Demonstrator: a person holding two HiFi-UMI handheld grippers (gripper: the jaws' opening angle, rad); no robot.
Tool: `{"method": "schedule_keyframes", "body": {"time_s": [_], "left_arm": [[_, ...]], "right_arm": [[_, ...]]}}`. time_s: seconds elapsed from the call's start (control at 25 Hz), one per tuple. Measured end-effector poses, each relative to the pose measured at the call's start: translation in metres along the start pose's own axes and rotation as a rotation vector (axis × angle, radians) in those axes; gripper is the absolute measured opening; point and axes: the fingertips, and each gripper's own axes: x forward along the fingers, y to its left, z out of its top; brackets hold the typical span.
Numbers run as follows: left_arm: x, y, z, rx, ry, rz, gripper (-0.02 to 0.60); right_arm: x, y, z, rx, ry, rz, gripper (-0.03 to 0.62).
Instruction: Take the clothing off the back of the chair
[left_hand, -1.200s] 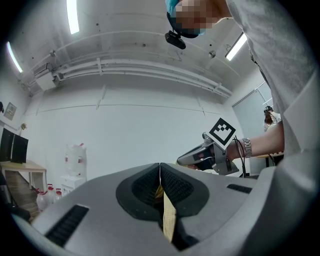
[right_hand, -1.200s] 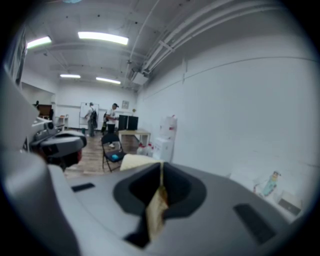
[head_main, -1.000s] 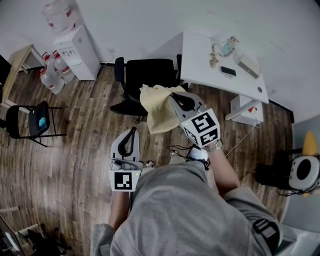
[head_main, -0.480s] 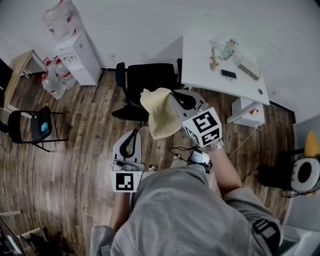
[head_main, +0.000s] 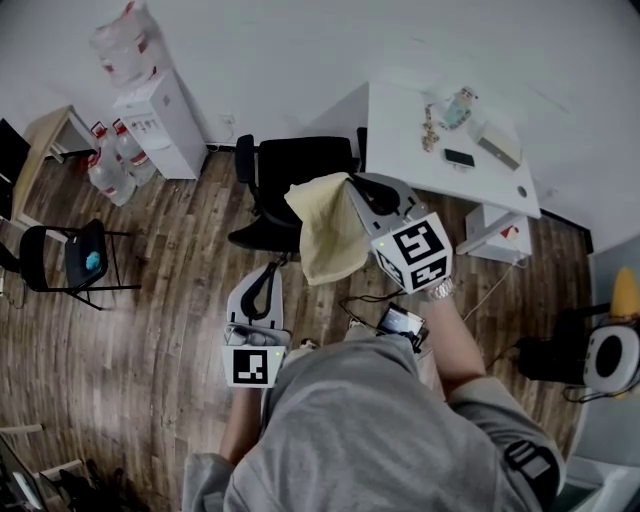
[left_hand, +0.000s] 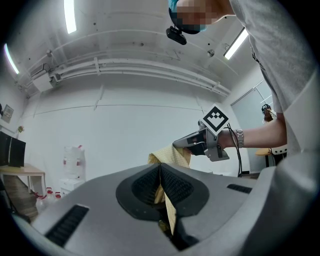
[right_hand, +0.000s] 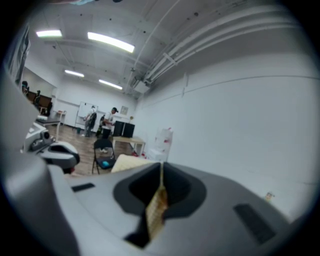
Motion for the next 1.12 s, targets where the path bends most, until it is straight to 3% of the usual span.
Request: {"method": "schedule_keyframes", "body": {"time_s": [1.12], "left_arm": [[0.013,-0.008,0.004,0.019,-0.019,-0.025,0.034]], "right_arm": [[-0.009,-0.026,0.069,-0.094,-0.133,-0.065,0.043]]}}
